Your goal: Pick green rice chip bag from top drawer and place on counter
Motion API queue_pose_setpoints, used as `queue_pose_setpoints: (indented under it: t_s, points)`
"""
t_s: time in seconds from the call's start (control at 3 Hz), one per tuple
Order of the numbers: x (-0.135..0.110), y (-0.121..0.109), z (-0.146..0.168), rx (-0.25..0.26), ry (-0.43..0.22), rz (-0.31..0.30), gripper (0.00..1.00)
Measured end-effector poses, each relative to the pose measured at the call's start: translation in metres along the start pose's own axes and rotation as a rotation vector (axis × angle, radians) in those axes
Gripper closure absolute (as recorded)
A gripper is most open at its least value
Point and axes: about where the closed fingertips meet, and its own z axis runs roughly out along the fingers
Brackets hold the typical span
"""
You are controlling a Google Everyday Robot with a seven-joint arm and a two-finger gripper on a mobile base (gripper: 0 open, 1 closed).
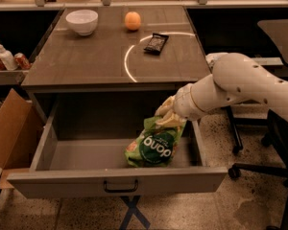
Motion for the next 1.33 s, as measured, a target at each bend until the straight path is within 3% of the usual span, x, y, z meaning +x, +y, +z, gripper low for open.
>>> queue_pose_setpoints:
  t_s: [0.67, 1.33]
  points:
    - [-0.015, -0.006, -0.042, 0.062, -0.022, -0.045, 1.0]
    - [-0.019, -0.012, -0.057, 0.097, -0.047, -0.053, 1.0]
